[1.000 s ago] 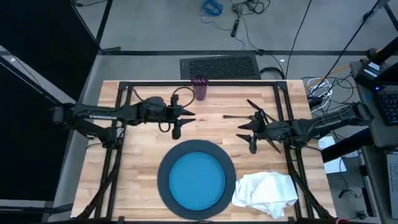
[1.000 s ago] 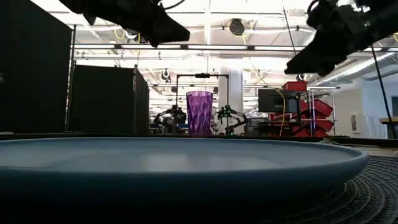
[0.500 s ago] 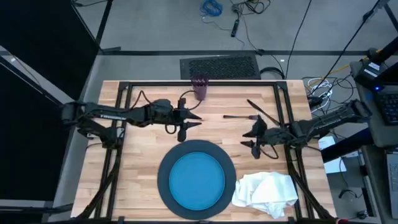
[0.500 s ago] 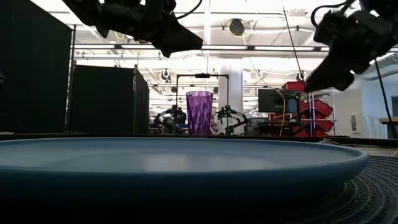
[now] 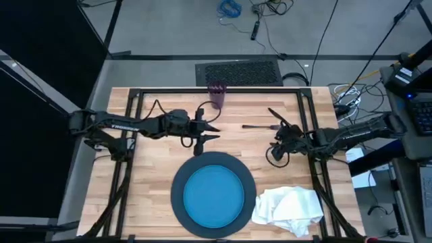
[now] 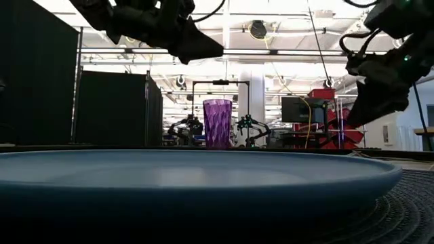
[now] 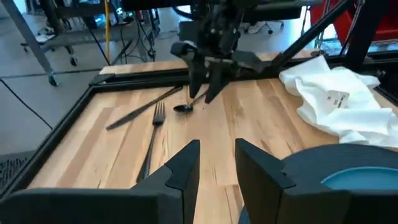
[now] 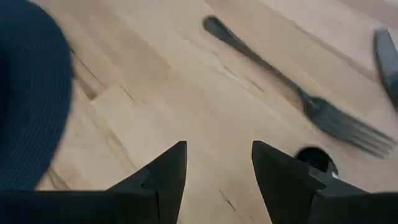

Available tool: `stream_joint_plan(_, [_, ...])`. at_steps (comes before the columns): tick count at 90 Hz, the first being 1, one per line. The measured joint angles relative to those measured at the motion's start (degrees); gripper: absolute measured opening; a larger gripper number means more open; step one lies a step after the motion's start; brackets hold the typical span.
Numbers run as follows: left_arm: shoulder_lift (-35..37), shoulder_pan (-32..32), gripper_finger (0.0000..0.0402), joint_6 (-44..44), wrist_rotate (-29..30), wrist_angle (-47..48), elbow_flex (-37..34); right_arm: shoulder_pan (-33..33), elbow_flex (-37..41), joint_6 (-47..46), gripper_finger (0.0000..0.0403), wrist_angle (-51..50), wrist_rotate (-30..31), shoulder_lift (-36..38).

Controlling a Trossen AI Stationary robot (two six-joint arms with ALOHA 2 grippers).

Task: Set table place
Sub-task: Fold the white table napkin on the table

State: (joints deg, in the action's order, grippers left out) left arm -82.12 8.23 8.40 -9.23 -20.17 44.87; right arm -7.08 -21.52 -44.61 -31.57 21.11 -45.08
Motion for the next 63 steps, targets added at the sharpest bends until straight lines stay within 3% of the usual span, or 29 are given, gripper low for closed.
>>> stream_joint_plan(14, [-0.8,-0.1,0.0086,-0.4,0.0,0.2,0.0,-3.0,0.0,-2.4,0.0169,7.5,-16.3,0.0])
stream_joint_plan(28, [-0.8,-0.4,0.0086,-0.1,0.0,0.1,0.0,-10.0,-0.5,-8.9,0.0169,12.3,-25.7,0.0])
stream_joint_plan(40, [-0.8,-0.4,0.0086,-0.1,0.0,0.3,0.0,-18.3,-1.5,-19.1,0.0169,13.1,-25.0,0.0])
stream_joint_plan(51, [-0.8,-0.4,0.0086,-0.1,0.0,0.3,0.0,-25.6,-2.5,-28.5,0.0169,13.6,-20.7,-0.5])
stream_joint_plan(63, [-0.8,-0.4,0.0086,0.9,0.0,0.3,0.0,-31.5,-7.5,-31.2,0.0169,13.4,-14.3,-4.7])
